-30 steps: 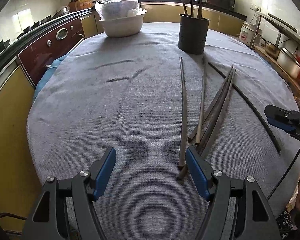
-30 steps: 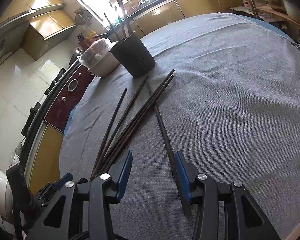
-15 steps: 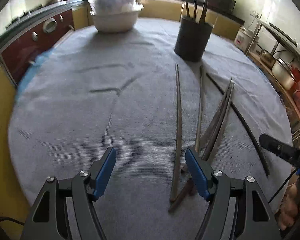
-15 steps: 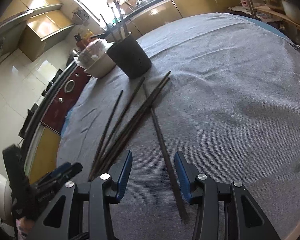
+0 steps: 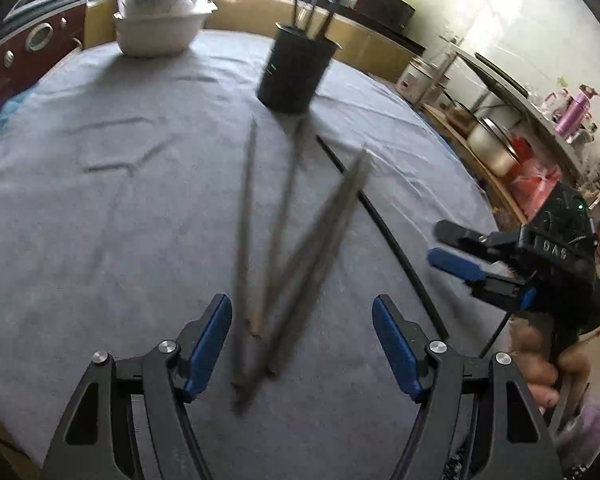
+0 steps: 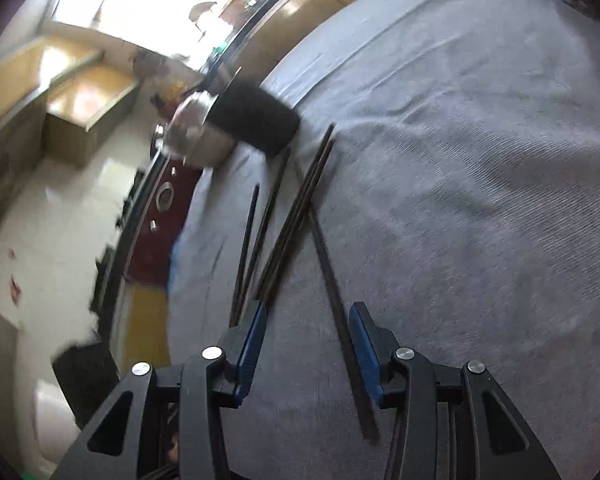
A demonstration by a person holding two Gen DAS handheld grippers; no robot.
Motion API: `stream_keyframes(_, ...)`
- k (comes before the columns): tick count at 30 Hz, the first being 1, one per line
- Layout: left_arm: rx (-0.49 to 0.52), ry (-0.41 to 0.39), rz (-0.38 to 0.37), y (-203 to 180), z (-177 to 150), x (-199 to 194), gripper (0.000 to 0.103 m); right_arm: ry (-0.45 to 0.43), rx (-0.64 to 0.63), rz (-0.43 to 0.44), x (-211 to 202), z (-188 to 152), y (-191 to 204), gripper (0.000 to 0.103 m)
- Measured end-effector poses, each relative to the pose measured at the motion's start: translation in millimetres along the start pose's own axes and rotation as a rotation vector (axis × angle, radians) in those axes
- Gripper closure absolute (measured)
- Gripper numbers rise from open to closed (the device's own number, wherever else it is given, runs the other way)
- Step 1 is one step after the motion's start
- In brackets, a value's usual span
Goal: Organize utensils
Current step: 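Grasp a chopstick with the left gripper while the right gripper grasps chopsticks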
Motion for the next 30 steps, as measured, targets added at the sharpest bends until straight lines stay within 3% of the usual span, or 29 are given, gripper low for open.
stream_keyframes(3,-0.034,0.003,0.029,12,13,6,0.029,-0.034,0.007,0.006,1,22,1,0.066)
stream_keyframes(9,-0.011,-0.016,0.109,34,36,10,0.033,-0.05,0.08,0.025,30,65,-6,0.066)
stream_keyframes(11,0.004,-0.008,0.108,34,43,14,0.049,-0.059,0.131,0.039,42,74,-14,0.066)
stream_keyframes(12,0.016,-0.003,0.108,32,47,16,0.051,-0.059,0.158,0.046,48,78,-18,0.066)
stream_keyframes(16,0.054,-0.009,0.094,27,62,15,0.051,-0.077,0.241,0.071,64,90,-32,0.081)
stream_keyframes(23,0.165,0.009,0.071,3,99,32,0.054,-0.062,0.203,0.03,80,99,-33,0.096)
stream_keyframes(30,0.26,0.086,0.032,-32,117,61,0.059,-0.118,0.16,0.022,51,98,-33,0.096)
Point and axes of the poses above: each gripper's, at about its wrist camera, not at the fingertips, and x roughly the way its jaws point, y to its left, z to its top, the point moved 10 cm from there along x, roughly the way its jaws point, and after that the axes turned 15 degrees about z, right-handed, at the moved point
